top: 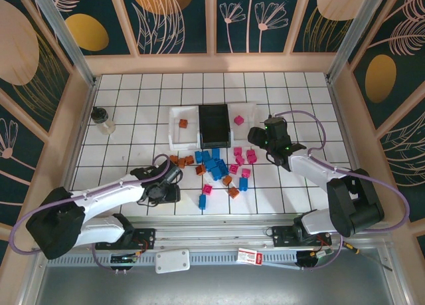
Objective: Sort the legos into containers by color
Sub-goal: Pick up the lego from the middle-left of the table, then place the lego in the container.
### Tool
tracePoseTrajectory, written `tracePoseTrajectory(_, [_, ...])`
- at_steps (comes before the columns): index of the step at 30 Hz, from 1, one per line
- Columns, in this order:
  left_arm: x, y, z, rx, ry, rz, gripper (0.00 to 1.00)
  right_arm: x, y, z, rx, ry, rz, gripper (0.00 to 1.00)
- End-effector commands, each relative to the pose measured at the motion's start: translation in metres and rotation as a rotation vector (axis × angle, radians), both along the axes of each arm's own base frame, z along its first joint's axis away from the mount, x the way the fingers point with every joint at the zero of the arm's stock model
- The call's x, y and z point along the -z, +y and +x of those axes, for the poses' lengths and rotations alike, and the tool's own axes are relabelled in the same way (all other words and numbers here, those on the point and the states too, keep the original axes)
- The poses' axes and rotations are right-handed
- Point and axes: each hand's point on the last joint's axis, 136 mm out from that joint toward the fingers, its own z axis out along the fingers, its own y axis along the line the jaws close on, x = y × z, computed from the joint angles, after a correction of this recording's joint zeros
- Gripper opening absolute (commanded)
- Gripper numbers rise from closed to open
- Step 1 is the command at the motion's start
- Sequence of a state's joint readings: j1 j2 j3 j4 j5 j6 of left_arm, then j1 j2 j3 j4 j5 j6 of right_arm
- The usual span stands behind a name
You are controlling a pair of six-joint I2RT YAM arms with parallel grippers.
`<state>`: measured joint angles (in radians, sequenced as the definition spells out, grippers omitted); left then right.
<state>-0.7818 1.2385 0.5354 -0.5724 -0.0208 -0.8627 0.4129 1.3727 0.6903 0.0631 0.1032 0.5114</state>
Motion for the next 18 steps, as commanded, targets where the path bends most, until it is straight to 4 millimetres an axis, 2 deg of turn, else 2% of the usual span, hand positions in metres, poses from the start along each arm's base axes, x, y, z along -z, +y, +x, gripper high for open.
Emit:
tracePoseTrajectory(1, [0.000, -0.022, 0.014, 0.030, -0.041, -0.066, 0.41, -0.006, -0.004, -0.001, 0.018, -0.015, 0.010, 0.66])
tracePoseTrajectory(6, [-0.005, -0.025, 0.017, 0.031, -0.055, -0.083, 0.24, -0.004, -0.004, -0.002, 0.020, -0.011, 0.008, 0.66])
tracePoseTrajectory(8, [-0.016, -0.029, 0.023, 0.026, -0.087, -0.099, 0.16, -0.003, -0.004, -0.002, 0.020, -0.009, 0.005, 0.66])
tracePoseTrajectory(10, [-0.031, -0.034, 0.033, 0.023, -0.133, -0.117, 0.15, -0.004, -0.005, -0.001, 0.022, -0.012, 0.009, 0.66])
tracePoseTrajectory(13, [-0.062, -0.046, 0.059, 0.025, -0.230, -0.133, 0.15, -0.004, -0.003, -0.002, 0.018, -0.014, 0.016, 0.67])
tracePoseTrajectory(18, [-0.125, -0.069, 0.124, 0.034, -0.440, -0.127, 0.14, -0.006, -0.003, -0.002, 0.015, -0.015, 0.017, 0.66])
